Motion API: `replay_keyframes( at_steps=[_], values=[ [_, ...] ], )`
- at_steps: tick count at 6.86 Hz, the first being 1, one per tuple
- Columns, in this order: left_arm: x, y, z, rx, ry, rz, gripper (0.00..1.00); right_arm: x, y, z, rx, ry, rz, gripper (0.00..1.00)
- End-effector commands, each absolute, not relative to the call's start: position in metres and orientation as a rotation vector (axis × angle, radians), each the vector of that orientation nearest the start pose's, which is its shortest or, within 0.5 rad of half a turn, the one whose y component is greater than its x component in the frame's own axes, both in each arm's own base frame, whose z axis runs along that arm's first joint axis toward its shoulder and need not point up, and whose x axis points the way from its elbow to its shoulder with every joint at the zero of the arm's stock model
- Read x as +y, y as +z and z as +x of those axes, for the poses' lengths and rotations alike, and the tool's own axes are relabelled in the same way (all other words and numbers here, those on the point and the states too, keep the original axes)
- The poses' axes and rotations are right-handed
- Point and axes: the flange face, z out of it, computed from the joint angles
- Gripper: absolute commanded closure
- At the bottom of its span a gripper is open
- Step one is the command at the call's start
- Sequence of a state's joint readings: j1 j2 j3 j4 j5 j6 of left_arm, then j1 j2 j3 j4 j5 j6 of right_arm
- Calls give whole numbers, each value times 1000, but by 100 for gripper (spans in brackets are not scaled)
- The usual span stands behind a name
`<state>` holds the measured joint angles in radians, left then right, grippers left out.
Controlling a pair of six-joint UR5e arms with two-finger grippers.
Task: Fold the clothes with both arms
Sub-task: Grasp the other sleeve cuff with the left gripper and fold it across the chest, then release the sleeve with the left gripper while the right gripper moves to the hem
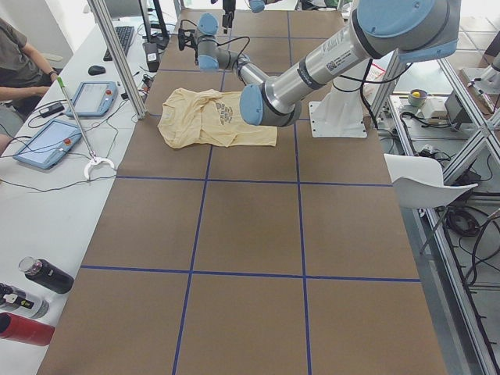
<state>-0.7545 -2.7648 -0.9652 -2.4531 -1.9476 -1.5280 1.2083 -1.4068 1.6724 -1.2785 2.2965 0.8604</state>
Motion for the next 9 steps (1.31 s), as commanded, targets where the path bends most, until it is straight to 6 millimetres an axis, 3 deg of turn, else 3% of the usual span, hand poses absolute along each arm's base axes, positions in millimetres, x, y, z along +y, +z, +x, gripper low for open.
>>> replay_keyframes(
  at_steps=[1,3,4,5,7,9],
  values=[
    [-616,43,501,1485,-235,229,1,-546,459,-160,-924,318,-1,1],
    [-570,108,447,1493,-194,208,1,-502,406,-220,-974,421,-103,1],
    [-560,140,427,1455,-217,195,1,-474,380,-261,-959,499,-97,1],
    [-550,167,412,1389,-195,210,1,-432,356,-318,-942,613,-87,1],
    [-531,206,393,1329,-173,208,2,-329,340,-424,-927,678,-107,1],
    [-532,212,393,1323,-181,210,2,-257,342,-478,-926,783,-77,2]
  ],
)
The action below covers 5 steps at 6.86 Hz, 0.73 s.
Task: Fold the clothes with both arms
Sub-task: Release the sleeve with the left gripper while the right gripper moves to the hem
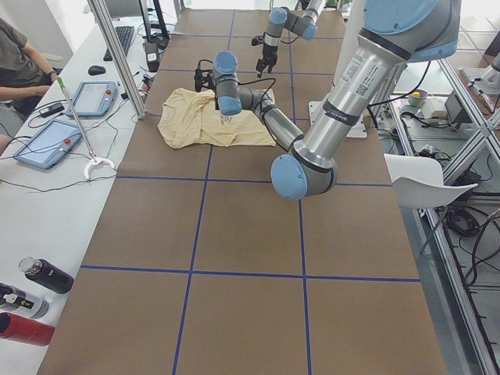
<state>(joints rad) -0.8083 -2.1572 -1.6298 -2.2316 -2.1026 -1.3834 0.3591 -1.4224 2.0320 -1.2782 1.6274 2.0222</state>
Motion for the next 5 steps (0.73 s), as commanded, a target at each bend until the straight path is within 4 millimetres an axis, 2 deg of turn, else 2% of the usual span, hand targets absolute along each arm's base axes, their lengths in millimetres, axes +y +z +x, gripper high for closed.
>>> replay_keyframes(
  at_steps=[1,2,3,4,5],
  values=[
    [-532,213,393,1322,-182,211,2,-233,348,-493,-922,781,-26,4],
    [-532,213,393,1322,-182,211,1,-232,358,-492,-902,783,-14,5],
    [-531,216,393,1320,-184,209,1,-233,359,-494,-900,783,-13,6],
    [-531,215,393,1322,-183,211,1,-243,352,-491,-914,800,-5,6],
    [-530,216,394,1320,-184,207,1,-253,355,-487,-909,819,7,7]
  ],
)
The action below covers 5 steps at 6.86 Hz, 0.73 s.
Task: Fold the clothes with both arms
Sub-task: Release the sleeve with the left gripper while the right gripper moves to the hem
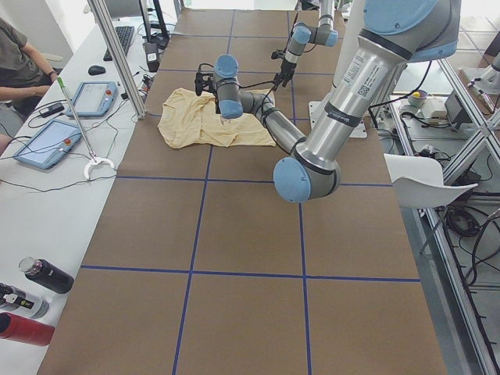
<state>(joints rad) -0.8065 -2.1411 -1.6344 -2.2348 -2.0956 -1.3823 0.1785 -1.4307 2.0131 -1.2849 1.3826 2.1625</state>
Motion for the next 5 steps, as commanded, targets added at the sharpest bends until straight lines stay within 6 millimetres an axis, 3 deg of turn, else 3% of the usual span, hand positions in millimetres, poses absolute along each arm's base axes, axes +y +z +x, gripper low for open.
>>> replay_keyframes(
  at_steps=[1,3,4,5],
  values=[
    [-530,216,395,1320,-183,206,1,-264,356,-482,-903,828,24,7],
    [-530,218,397,1318,-182,203,1,-264,367,-489,-881,822,27,7],
    [-529,218,397,1318,-182,203,1,-267,355,-496,-900,824,24,8],
    [-530,218,397,1317,-183,203,1,-269,357,-499,-895,826,26,11]
  ],
)
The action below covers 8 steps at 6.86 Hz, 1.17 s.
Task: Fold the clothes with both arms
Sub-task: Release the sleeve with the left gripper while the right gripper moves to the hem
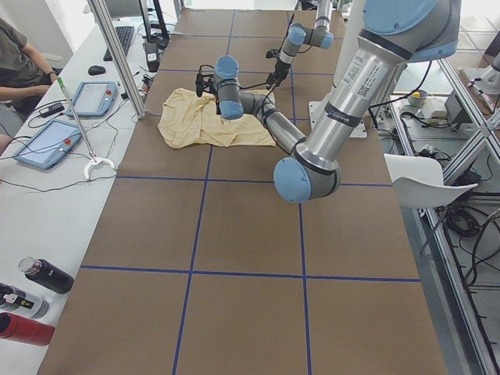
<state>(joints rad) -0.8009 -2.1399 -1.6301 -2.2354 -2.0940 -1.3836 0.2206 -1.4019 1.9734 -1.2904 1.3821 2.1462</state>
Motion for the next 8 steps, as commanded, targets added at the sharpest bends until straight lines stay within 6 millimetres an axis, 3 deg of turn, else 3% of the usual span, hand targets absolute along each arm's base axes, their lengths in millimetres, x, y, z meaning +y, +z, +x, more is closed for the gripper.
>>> replay_keyframes(
  at_steps=[1,3,4,5,6,8],
  values=[
    [-530,218,397,1317,-183,203,1,-269,361,-500,-888,826,27,16],
    [-529,219,398,1317,-181,202,1,-271,364,-501,-880,828,31,16],
    [-530,219,398,1317,-183,203,1,-271,363,-500,-881,827,29,26],
    [-529,219,398,1317,-183,201,1,-271,363,-500,-881,829,30,66],
    [-529,218,398,1319,-183,201,1,-272,365,-499,-878,831,29,95],
    [-529,217,398,1321,-184,201,1,-272,362,-497,-883,830,24,100]
  ],
)
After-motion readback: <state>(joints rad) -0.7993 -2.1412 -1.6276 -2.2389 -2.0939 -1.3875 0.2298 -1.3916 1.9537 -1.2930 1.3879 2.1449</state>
